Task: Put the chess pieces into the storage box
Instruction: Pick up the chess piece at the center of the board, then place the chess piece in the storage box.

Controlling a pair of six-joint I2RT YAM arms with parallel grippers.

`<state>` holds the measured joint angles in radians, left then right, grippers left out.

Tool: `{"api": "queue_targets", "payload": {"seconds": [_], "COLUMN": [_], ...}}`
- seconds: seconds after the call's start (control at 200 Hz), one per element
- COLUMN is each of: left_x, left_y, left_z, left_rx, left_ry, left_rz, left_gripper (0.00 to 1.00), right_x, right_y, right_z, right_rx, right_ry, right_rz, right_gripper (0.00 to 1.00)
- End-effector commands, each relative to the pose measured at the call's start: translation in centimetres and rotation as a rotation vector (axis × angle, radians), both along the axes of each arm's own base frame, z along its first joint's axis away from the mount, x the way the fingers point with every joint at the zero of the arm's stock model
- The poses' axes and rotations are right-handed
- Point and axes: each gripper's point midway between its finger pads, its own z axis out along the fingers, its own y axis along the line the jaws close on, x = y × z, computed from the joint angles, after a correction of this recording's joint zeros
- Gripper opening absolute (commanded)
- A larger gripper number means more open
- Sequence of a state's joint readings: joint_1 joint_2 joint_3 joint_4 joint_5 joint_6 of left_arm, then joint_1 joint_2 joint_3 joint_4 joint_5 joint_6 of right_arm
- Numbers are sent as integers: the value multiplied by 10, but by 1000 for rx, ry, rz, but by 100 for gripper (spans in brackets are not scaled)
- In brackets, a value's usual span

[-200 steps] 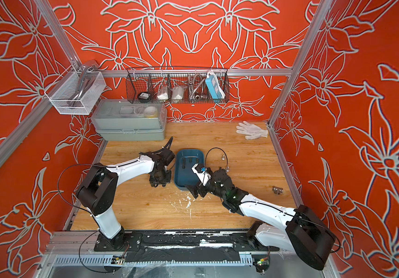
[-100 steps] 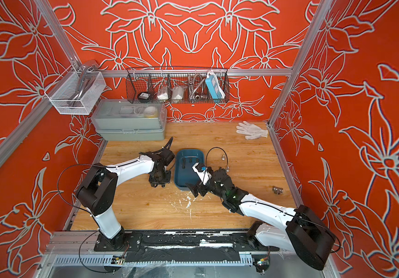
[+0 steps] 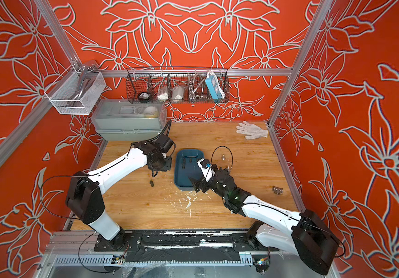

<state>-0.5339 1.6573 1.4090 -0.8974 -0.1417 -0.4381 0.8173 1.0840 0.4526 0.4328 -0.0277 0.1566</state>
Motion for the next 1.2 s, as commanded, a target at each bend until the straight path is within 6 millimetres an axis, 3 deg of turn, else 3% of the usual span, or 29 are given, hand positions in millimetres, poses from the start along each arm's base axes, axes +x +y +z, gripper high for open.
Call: {"api": "queue_targets", "payload": {"seconds": [0.0, 0.17, 0.335, 0.455, 0.731, 1.196], "left_x": [6, 30, 49, 57, 69, 74], "left_y": [-18, -58, -95, -111, -118, -117], "left_z": [23, 22, 5, -13, -49, -77], "left_rx": [9, -6, -8, 4, 49, 101], "left_ry": [-40, -48, -23, 14, 50, 92], "left_rz": [-61, -138, -208, -233, -237, -234], "left_gripper": [12, 12, 12, 12, 13, 13], "right_x": [10, 19, 21, 22, 23, 23], "right_y": [-19, -52, -82, -96, -99, -100], "right_z": [4, 9, 15, 17, 17, 16], "right_rx": [22, 62, 136, 173, 205, 208], "right_ry": [-3, -26, -47, -44, -30, -23], "right_rz": [-113, -263, -365, -403, -397, -393], "right_gripper": [100, 100, 100, 100, 100, 100]}}
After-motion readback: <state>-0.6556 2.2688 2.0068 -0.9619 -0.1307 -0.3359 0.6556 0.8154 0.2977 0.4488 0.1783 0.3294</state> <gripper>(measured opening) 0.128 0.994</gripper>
